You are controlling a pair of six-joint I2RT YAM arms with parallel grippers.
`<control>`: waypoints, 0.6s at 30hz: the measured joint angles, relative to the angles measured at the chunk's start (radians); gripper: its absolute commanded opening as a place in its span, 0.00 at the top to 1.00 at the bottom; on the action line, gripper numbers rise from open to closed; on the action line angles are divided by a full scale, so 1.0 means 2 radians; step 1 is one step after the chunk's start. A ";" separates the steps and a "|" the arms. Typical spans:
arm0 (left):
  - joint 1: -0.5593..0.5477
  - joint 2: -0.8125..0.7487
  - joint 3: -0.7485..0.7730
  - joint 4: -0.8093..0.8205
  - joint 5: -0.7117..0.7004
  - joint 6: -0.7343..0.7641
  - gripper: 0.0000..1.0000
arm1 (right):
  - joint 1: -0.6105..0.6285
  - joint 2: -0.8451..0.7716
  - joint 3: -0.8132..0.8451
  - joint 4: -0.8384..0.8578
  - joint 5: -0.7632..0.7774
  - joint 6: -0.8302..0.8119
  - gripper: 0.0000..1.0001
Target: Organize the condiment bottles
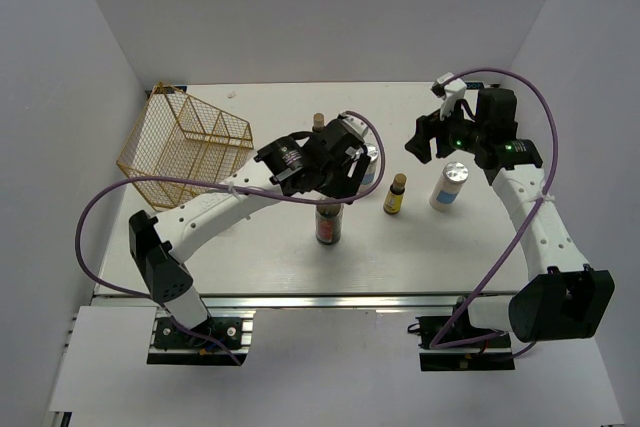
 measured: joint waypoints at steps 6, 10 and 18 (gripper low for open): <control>0.000 0.000 -0.007 0.008 -0.012 -0.003 0.23 | 0.000 -0.002 -0.010 0.000 0.006 0.000 0.23; 0.000 0.000 -0.022 0.011 -0.013 -0.008 0.21 | 0.000 -0.002 -0.010 0.001 0.010 0.000 0.23; 0.000 0.000 -0.030 0.007 -0.014 -0.013 0.24 | 0.000 -0.002 -0.014 0.003 0.017 0.000 0.23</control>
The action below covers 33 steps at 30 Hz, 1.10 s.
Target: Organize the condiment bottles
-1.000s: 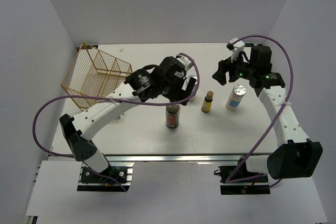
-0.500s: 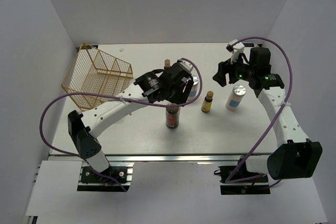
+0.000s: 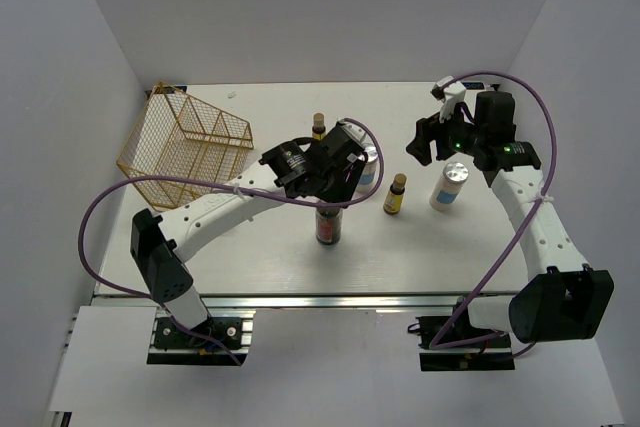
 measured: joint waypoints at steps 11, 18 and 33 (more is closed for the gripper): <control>0.000 0.002 -0.004 -0.001 -0.002 -0.008 0.56 | 0.000 0.000 -0.003 0.000 0.006 0.000 0.24; 0.000 0.002 -0.003 -0.001 0.000 -0.012 0.86 | 0.000 0.000 -0.012 0.000 0.010 0.000 0.24; 0.068 0.054 0.158 -0.085 -0.049 -0.018 1.00 | 0.000 -0.011 -0.016 0.013 0.001 0.009 0.49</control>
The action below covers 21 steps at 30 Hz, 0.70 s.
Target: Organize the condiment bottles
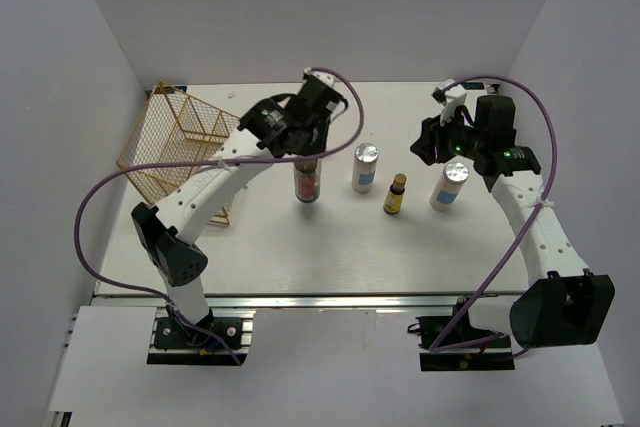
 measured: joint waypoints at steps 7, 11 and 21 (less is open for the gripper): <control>0.086 -0.004 0.040 0.012 -0.010 0.008 1.00 | 0.000 -0.003 -0.012 0.010 -0.015 0.004 0.94; 0.108 -0.004 0.077 0.023 -0.033 0.022 1.00 | 0.000 -0.004 -0.019 0.022 -0.020 0.010 0.96; 0.141 -0.005 0.137 0.119 -0.092 0.062 1.00 | 0.000 -0.005 -0.046 0.041 -0.030 0.018 0.99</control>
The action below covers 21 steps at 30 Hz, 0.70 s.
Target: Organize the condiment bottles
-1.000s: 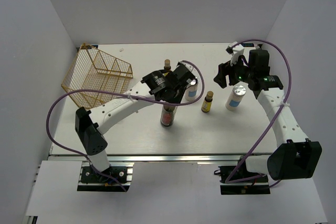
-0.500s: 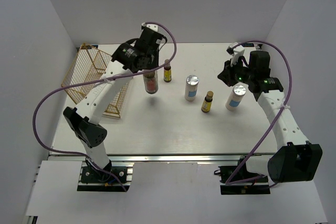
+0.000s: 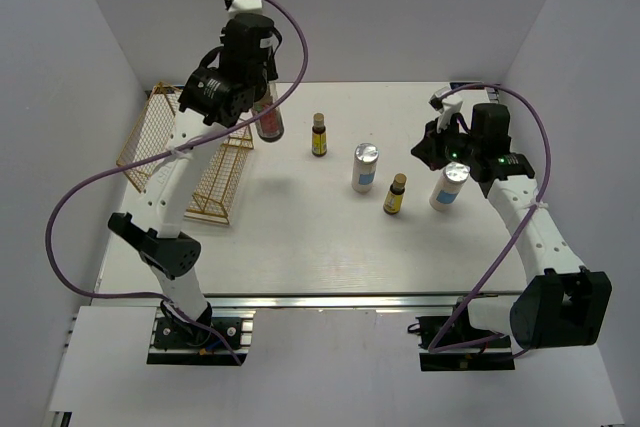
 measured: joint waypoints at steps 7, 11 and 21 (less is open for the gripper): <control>0.017 0.000 0.000 0.072 -0.065 0.062 1.00 | 0.000 0.000 -0.005 0.011 -0.005 0.009 1.00; 0.033 0.000 0.000 0.105 -0.088 0.086 1.00 | 0.000 0.000 -0.005 0.015 -0.005 0.011 1.00; 0.109 0.000 0.000 0.126 -0.105 0.115 1.00 | 0.000 0.001 -0.006 0.023 -0.006 0.019 1.00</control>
